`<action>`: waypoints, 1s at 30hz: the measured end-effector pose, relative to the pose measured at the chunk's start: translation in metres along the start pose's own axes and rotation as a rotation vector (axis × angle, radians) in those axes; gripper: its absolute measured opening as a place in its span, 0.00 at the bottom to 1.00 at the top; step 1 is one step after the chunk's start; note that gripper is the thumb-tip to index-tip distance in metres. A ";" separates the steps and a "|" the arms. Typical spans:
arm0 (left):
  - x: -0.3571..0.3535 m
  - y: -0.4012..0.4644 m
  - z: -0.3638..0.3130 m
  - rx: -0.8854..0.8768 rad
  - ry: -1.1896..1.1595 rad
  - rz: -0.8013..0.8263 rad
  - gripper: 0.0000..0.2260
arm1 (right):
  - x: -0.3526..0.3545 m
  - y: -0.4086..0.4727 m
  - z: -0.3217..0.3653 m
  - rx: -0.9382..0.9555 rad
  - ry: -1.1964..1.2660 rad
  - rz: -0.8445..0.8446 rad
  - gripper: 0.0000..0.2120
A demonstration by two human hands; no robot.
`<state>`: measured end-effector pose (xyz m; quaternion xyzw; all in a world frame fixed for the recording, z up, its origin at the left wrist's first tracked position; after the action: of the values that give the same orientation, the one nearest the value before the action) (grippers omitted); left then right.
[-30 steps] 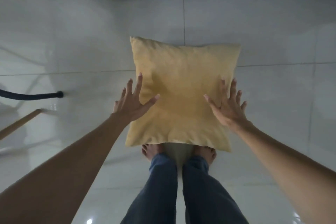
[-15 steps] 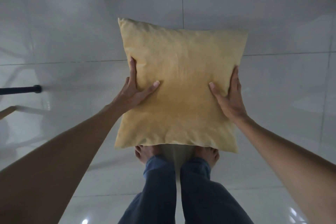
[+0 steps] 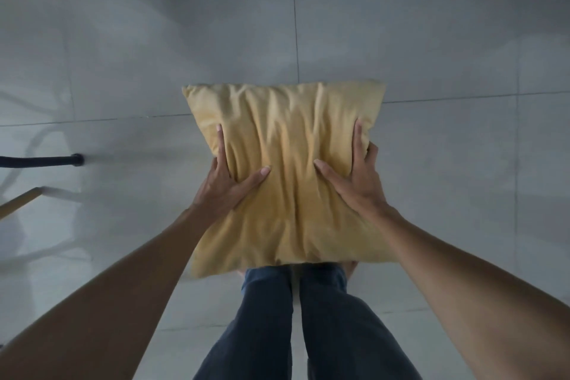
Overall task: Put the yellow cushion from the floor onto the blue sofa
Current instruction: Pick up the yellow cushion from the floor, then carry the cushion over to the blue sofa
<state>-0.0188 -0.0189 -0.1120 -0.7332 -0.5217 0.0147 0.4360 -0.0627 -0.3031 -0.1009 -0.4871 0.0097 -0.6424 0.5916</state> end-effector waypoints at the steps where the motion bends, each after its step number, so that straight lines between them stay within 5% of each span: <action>1: 0.002 -0.009 -0.002 0.017 -0.006 0.001 0.62 | 0.003 -0.007 0.004 0.003 0.002 0.004 0.57; 10: 0.038 -0.086 -0.067 0.045 -0.044 -0.066 0.63 | 0.066 -0.068 0.053 -0.001 0.023 0.026 0.55; 30: 0.216 -0.262 -0.384 -0.193 0.006 -0.296 0.54 | 0.328 -0.207 0.297 0.146 0.297 -0.130 0.57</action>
<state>0.0659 -0.0711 0.3909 -0.6868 -0.6217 -0.1023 0.3624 0.0281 -0.3259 0.3783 -0.3421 0.0188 -0.7433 0.5746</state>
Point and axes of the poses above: each hand's wrist, its own y-axis towards the middle knuckle, its own x-axis out of the back of the hand, z = x × y, the point moved 4 cm from there along y, towards the middle knuckle, and after that the axes turned 6 degrees about -z, right-handed, at the moved point
